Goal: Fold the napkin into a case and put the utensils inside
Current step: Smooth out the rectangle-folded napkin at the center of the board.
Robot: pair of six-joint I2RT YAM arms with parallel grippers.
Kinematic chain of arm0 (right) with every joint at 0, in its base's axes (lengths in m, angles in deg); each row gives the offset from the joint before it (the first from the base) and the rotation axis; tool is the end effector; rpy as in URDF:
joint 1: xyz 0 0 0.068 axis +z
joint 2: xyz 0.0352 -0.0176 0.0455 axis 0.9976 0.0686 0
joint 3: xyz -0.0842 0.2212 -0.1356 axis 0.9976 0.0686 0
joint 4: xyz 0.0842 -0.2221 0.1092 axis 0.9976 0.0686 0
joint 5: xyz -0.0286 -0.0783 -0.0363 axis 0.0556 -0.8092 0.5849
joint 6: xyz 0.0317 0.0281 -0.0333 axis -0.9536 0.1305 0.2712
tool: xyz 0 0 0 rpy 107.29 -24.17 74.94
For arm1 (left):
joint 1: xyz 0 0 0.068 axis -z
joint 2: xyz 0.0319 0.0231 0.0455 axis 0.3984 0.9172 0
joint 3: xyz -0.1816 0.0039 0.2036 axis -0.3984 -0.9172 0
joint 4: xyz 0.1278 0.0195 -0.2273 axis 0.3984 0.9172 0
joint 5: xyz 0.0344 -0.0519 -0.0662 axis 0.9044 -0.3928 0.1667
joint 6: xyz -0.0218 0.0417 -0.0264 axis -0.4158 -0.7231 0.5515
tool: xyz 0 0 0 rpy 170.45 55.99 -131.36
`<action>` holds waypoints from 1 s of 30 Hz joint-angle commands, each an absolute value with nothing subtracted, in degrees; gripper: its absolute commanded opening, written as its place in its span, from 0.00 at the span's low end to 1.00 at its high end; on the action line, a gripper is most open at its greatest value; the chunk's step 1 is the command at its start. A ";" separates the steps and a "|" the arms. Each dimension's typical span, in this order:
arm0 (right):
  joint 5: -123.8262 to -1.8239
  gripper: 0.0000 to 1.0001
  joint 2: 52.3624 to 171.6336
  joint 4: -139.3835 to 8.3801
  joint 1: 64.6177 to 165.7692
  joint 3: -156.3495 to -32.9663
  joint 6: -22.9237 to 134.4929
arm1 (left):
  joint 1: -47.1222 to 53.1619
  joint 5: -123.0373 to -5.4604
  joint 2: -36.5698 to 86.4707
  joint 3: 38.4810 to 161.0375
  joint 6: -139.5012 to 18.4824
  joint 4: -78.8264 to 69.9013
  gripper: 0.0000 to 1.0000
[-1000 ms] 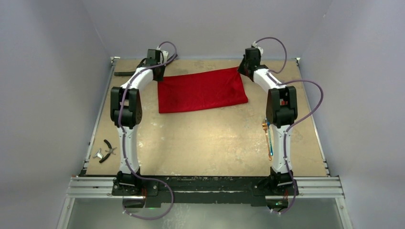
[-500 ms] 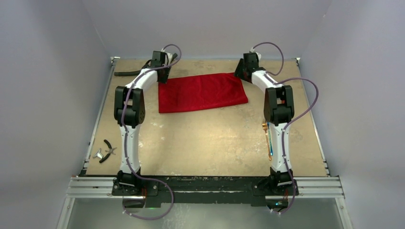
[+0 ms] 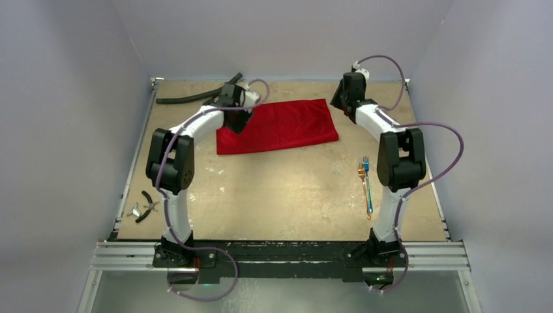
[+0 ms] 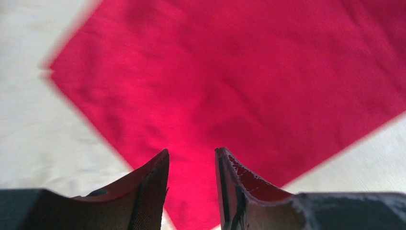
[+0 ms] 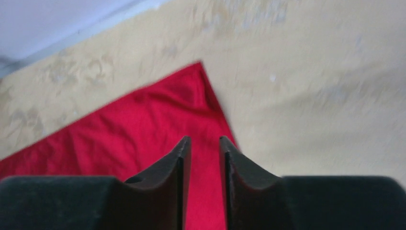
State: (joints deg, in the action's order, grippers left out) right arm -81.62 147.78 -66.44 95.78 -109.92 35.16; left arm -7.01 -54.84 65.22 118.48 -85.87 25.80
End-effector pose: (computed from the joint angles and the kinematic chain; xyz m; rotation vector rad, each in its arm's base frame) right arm 0.4782 0.0748 0.2486 0.4321 1.9687 0.2172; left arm 0.4299 -0.1263 0.2157 0.6427 2.4103 0.0056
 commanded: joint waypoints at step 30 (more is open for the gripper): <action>-73.42 0.23 134.93 -63.81 96.70 -96.65 25.83 | -4.06 -53.57 60.30 112.59 -95.37 28.94 0.35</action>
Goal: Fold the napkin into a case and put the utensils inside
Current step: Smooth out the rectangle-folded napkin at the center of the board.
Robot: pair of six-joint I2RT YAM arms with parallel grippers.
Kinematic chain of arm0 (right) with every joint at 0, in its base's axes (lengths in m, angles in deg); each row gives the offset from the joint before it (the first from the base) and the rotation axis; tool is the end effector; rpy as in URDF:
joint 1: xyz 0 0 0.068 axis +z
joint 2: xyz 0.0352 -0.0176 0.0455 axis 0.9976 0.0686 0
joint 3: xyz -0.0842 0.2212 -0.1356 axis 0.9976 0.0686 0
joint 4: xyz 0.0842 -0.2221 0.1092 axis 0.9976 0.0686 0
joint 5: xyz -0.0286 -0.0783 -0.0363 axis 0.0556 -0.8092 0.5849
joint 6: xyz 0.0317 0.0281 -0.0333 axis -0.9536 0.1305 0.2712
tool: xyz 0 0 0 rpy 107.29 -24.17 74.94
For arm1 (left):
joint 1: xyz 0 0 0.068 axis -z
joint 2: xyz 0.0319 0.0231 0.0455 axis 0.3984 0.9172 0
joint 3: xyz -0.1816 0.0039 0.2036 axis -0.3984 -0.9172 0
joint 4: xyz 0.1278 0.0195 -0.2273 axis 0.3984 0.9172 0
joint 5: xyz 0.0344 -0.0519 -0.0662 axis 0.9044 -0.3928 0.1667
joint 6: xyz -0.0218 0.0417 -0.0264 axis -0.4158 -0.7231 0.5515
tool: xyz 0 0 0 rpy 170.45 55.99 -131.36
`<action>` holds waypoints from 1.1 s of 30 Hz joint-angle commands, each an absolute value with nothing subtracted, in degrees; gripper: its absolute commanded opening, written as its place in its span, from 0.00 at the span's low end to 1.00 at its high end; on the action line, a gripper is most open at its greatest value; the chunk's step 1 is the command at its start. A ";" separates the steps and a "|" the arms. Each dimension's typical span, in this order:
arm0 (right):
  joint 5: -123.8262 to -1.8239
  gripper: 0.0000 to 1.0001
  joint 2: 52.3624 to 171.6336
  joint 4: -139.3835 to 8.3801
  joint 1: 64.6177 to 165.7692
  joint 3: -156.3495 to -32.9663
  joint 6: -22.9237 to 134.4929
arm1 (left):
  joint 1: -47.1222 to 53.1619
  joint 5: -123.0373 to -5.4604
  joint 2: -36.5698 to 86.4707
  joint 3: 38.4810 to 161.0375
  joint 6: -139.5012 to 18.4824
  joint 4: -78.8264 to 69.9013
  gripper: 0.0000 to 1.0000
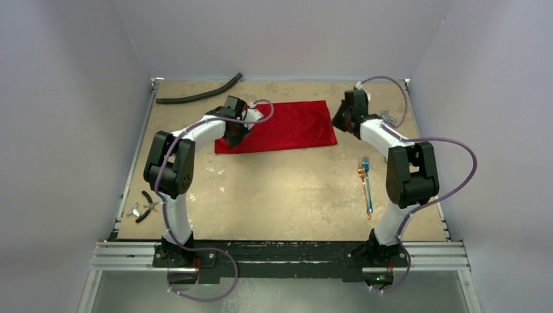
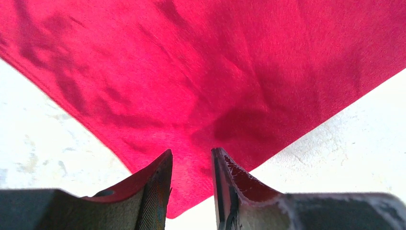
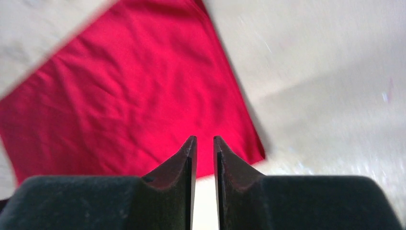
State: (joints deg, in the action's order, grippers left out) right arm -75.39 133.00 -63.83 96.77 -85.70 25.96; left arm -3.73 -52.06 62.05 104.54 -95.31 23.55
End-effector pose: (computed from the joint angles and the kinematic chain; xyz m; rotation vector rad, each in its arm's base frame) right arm 0.3900 0.0706 0.2117 0.5509 2.1806 0.3550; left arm 0.3845 -0.1354 0.1675 0.9467 2.4685 0.1113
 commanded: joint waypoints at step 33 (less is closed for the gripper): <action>-66.91 0.20 161.91 -63.48 94.52 -116.60 22.05 | -3.88 -49.22 69.79 111.64 -96.56 20.19 0.37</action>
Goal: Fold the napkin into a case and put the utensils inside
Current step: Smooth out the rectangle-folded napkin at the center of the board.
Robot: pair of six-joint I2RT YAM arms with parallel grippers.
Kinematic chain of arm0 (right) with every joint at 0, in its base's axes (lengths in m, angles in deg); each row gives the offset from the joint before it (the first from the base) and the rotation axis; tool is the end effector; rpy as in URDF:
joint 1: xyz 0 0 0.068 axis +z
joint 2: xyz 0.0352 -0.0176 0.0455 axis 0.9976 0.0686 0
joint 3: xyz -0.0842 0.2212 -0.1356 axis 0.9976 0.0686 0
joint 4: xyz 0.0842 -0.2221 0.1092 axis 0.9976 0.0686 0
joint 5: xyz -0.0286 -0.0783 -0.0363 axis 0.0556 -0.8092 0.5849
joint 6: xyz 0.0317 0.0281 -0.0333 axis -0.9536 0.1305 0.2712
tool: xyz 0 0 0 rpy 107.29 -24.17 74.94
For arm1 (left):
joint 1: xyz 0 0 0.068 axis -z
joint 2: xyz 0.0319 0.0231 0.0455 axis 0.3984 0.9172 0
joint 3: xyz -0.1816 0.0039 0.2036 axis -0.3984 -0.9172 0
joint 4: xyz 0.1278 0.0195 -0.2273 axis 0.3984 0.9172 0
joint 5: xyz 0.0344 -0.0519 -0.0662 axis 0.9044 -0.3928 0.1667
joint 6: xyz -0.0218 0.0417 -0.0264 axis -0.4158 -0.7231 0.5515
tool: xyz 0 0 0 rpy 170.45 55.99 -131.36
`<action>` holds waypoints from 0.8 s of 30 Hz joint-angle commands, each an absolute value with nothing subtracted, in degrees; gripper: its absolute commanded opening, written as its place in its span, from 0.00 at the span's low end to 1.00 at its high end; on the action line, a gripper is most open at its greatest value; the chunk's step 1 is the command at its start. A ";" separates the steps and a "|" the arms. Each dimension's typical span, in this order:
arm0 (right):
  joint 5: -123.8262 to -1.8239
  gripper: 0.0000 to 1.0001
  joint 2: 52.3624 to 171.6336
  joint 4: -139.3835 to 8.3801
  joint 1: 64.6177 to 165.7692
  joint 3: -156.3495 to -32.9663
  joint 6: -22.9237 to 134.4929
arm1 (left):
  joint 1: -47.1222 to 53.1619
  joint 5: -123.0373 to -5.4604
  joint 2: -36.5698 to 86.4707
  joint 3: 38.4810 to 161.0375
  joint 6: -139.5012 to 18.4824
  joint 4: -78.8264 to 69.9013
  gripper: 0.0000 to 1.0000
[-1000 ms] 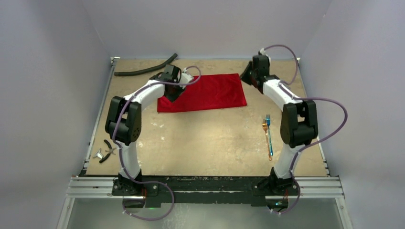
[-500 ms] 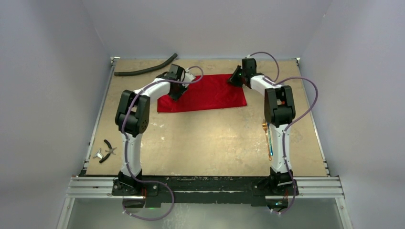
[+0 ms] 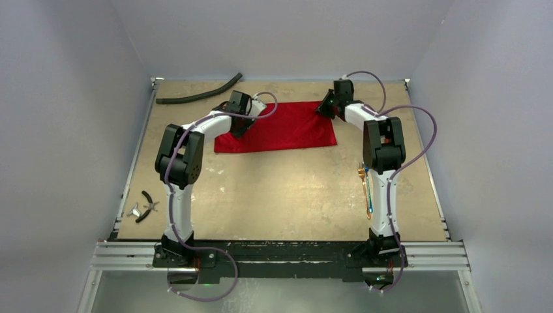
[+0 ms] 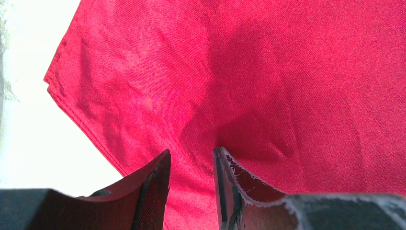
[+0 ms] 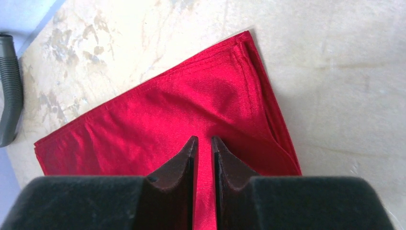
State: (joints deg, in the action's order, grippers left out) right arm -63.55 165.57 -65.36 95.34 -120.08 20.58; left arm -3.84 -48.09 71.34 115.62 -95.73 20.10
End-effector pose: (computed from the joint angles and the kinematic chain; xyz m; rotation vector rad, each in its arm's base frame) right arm 0.5254 0.0901 0.1541 0.5619 2.1654 0.6328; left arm 0.4320 -0.1489 0.1607 0.8906 2.3900 0.2032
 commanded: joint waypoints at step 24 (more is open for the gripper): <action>-74.32 0.58 134.55 -70.35 95.92 -88.25 24.31 | -6.58 -63.10 58.06 115.86 -93.21 31.99 0.43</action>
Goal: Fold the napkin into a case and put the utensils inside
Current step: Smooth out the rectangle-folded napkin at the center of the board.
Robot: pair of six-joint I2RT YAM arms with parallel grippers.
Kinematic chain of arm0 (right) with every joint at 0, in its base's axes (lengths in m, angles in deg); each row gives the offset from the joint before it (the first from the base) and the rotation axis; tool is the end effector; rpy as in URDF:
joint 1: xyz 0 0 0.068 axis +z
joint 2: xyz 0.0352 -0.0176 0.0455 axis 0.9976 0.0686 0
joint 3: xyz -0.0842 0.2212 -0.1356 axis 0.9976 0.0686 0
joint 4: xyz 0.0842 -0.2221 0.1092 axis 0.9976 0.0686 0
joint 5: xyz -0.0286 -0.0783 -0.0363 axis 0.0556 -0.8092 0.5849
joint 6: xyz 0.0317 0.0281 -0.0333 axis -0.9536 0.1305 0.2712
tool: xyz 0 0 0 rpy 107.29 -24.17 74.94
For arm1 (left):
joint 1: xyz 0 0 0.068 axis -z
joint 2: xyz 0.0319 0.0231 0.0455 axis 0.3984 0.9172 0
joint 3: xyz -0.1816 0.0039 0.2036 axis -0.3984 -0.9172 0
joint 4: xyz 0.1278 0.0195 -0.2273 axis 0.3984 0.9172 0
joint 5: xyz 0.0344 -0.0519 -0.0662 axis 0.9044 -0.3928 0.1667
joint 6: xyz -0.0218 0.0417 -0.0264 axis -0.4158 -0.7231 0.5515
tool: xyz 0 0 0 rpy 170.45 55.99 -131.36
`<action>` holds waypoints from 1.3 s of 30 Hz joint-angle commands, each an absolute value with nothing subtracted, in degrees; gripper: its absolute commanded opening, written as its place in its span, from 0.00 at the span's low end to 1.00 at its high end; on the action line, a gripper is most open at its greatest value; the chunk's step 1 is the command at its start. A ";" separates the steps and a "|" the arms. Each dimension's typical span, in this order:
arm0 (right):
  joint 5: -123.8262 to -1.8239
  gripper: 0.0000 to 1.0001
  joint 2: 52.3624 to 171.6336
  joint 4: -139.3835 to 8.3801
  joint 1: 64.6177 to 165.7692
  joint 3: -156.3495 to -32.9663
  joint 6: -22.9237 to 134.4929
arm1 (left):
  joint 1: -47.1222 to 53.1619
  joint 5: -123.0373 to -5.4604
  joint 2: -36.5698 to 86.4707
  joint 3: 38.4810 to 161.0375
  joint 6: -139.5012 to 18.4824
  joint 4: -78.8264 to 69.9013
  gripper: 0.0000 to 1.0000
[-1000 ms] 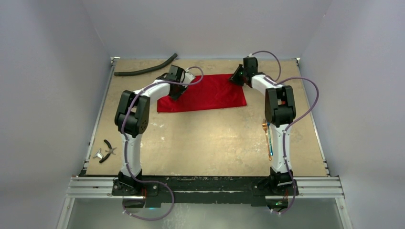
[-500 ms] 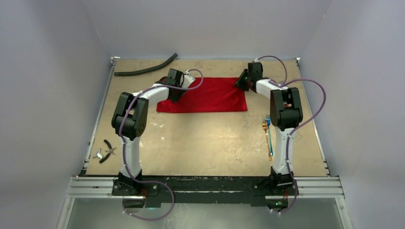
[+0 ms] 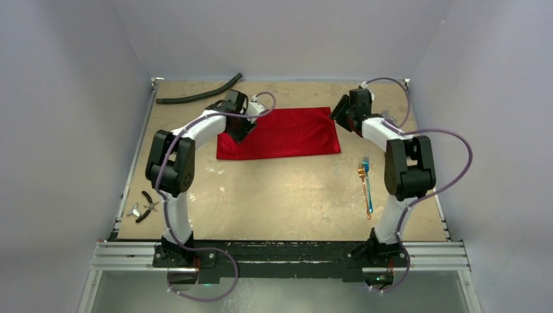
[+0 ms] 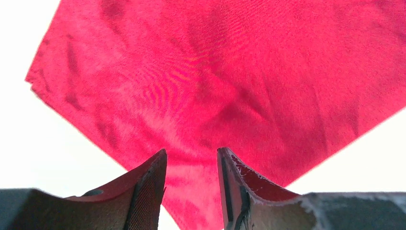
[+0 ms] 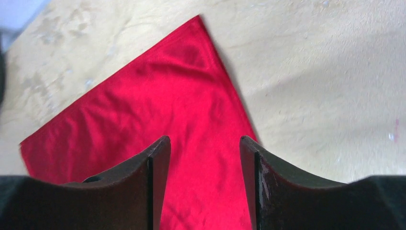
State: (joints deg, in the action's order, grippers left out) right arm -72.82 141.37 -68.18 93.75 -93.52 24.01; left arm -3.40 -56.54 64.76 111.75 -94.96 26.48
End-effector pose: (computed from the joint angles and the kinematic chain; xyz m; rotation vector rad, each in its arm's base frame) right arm 0.4330 0.0569 0.2045 0.6071 2.1059 0.4177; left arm 0.4022 -0.1473 0.1825 0.9607 2.4332 0.0048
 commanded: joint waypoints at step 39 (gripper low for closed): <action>-72.87 0.59 122.85 -58.45 94.21 -75.17 25.03 | -6.34 -61.13 57.37 96.10 -98.48 28.24 0.37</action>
